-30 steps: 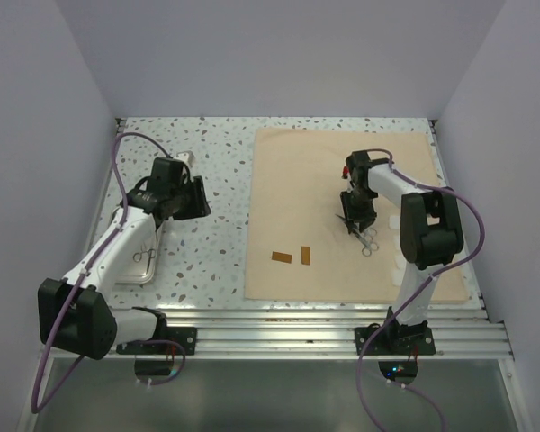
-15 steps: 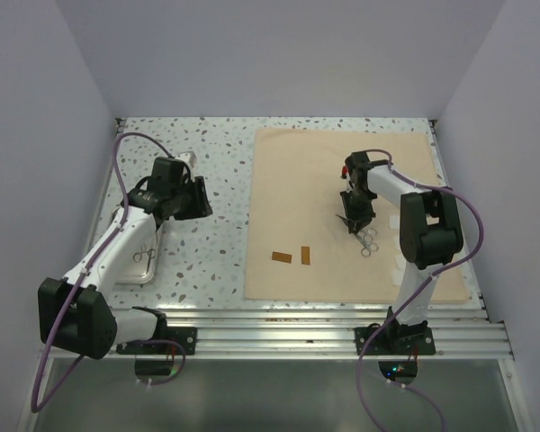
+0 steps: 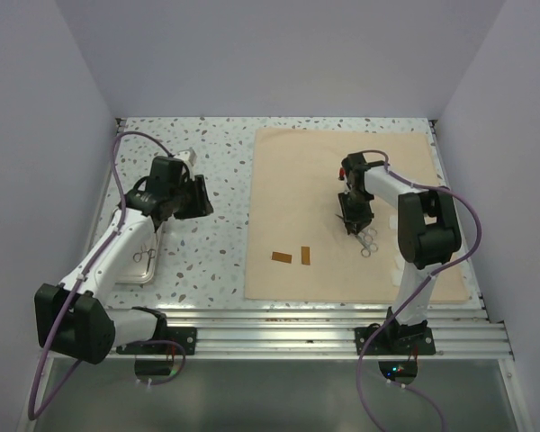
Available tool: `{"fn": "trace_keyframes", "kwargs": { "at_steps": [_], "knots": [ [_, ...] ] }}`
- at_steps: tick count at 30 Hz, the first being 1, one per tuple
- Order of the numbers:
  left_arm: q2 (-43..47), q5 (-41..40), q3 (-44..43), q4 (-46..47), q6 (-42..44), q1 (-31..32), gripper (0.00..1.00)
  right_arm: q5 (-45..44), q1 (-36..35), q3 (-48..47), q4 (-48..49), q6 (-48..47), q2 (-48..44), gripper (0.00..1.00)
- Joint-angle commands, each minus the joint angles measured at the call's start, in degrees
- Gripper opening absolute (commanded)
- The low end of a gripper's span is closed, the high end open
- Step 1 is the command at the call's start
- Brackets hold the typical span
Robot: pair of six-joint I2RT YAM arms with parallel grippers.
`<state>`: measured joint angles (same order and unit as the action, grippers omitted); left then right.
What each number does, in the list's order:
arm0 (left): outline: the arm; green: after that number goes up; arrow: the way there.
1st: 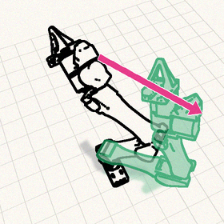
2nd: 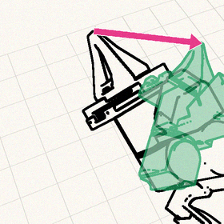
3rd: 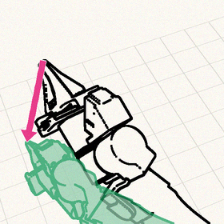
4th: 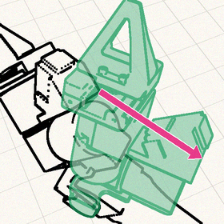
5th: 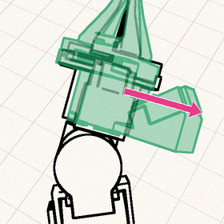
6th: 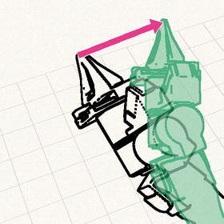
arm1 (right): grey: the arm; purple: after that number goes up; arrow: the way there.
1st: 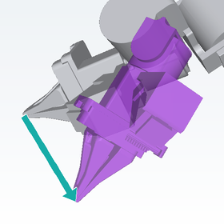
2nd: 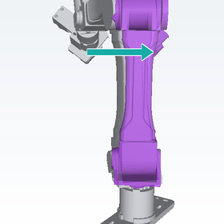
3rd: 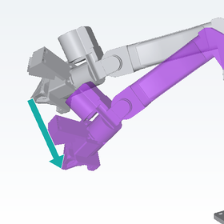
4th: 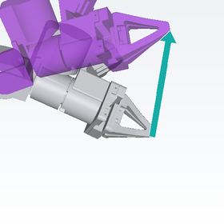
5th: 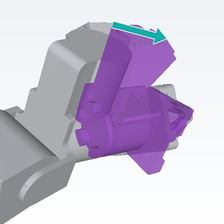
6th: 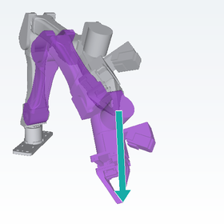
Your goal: Prepare the surgical pack
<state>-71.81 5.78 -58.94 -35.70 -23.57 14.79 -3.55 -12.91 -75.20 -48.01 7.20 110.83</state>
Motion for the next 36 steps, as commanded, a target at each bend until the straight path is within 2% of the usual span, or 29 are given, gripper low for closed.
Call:
{"fn": "trace_keyframes", "kwargs": {
  "at_steps": [1,3,6,8,12,13,23,27,36],
  "knots": [
    [1.6,1.0,-1.2,0.3,-0.9,0.5,0.5,-1.5,-0.3,1.6,0.0,0.3,2.5,0.32],
    [1.6,1.2,-1.3,0.3,-1.6,0.5,0.5,-0.6,-0.4,1.5,0.1,0.6,3.2,0.27],
    [1.6,2.6,-2.1,0.5,-2.3,0.9,0.51,0.3,-1.1,1.3,0.1,1.5,2.6,0.14],
    [2.1,3.0,-2.2,1.1,-2.3,1.2,0.52,1.2,-1.8,1.4,-0.3,1.8,1.2,0.13],
    [2.7,5.1,-2.0,4.4,-3.0,2.6,0.55,5.2,-3.0,1.1,-2.5,4.0,-2.4,0.05],
    [2.6,5.6,-2.0,5.1,-2.9,3.2,0.55,6.2,-3.2,1.1,-2.9,4.5,-3.5,0.0],
    [-3.9,6.8,-4.5,16.1,-8.0,16.7,0.56,12.9,-3.6,-4.1,-6.3,7.5,-11.3,0.0],
    [-8.2,8.4,-5.6,22.1,-11.0,21.8,0.57,19.6,-4.1,-6.4,-3.9,12.9,-13.2,0.0],
    [-16.5,11.4,-9.6,27.4,-16.0,24.4,0.57,24.5,-8.9,-7.2,4.5,25.4,-17.0,0.0]
  ]
}}
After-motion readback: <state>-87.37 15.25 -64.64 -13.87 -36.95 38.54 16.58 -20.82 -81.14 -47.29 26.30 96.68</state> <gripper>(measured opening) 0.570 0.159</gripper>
